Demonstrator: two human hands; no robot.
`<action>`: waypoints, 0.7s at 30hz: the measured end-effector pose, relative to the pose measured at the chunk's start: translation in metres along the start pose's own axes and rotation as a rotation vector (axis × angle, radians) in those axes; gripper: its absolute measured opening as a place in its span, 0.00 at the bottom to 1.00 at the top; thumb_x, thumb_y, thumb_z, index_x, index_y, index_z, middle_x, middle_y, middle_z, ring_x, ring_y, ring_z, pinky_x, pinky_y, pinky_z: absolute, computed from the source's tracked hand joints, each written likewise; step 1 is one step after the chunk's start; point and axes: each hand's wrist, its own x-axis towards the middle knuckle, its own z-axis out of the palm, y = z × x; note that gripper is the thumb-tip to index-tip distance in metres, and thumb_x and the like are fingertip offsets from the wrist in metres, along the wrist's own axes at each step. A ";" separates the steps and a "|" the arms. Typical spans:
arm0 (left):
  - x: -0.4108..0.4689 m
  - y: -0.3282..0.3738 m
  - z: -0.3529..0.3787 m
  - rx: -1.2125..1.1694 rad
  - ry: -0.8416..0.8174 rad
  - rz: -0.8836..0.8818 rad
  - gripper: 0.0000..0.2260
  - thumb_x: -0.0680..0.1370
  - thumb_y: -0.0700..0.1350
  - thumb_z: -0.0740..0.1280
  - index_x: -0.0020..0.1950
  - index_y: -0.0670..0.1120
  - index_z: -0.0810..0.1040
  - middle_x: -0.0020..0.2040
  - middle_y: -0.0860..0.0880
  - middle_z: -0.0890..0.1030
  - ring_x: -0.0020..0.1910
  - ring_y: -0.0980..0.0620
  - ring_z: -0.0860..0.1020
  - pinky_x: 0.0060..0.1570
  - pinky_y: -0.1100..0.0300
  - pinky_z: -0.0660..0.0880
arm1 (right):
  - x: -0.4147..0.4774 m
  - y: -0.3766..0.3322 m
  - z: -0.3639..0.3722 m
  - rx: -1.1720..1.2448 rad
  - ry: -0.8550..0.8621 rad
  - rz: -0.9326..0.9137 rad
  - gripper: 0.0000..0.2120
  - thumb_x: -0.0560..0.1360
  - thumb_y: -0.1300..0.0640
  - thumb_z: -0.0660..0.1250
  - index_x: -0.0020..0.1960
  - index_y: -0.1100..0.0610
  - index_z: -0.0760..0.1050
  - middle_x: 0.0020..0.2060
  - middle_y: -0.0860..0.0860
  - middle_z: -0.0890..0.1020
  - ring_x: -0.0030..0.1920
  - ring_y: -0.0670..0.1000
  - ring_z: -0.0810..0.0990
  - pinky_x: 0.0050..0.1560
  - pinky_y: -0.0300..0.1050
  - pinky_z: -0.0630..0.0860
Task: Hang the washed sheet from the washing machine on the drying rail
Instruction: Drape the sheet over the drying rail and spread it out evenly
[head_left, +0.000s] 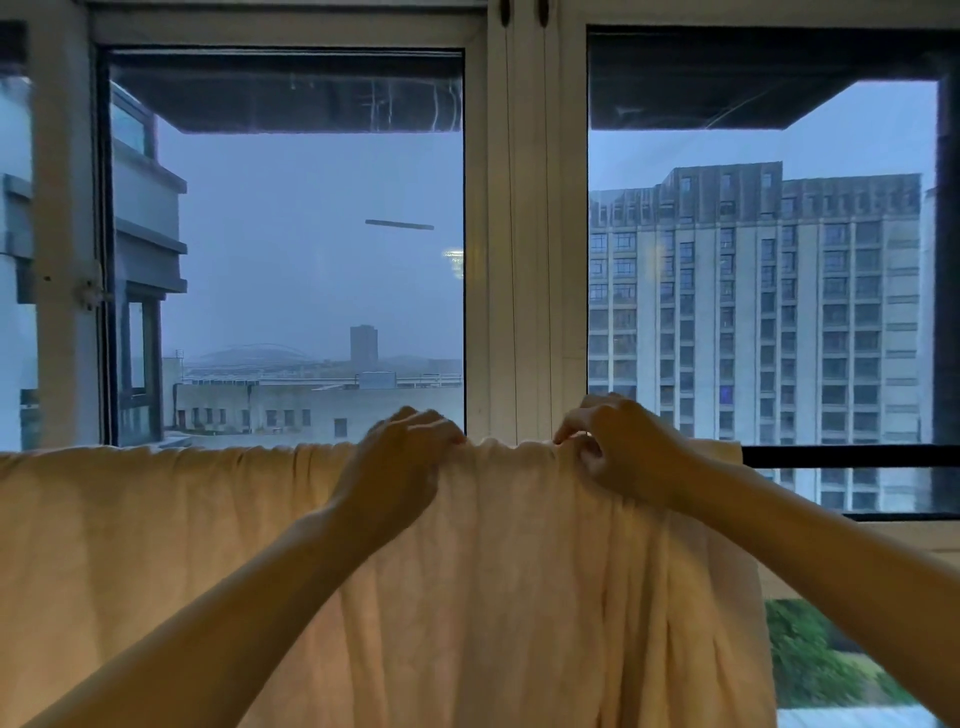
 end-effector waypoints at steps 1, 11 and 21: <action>-0.001 0.005 0.004 -0.006 -0.005 0.050 0.12 0.76 0.36 0.65 0.55 0.49 0.81 0.51 0.53 0.82 0.49 0.58 0.77 0.52 0.61 0.76 | -0.001 -0.004 0.000 -0.013 -0.011 -0.023 0.10 0.77 0.57 0.63 0.56 0.52 0.78 0.50 0.47 0.79 0.49 0.44 0.76 0.51 0.35 0.71; 0.008 0.004 0.021 -0.161 -0.026 -0.018 0.07 0.77 0.51 0.66 0.51 0.52 0.81 0.43 0.59 0.80 0.39 0.65 0.75 0.41 0.72 0.70 | -0.005 -0.001 0.004 -0.014 0.093 0.001 0.07 0.78 0.54 0.63 0.53 0.50 0.79 0.48 0.45 0.81 0.47 0.41 0.77 0.47 0.31 0.68; 0.013 -0.026 0.010 -0.177 0.054 -0.145 0.05 0.76 0.43 0.68 0.41 0.50 0.79 0.37 0.58 0.78 0.36 0.64 0.76 0.38 0.74 0.70 | -0.003 0.020 0.005 0.074 0.215 0.189 0.05 0.79 0.58 0.62 0.51 0.55 0.77 0.46 0.48 0.80 0.44 0.44 0.77 0.49 0.36 0.73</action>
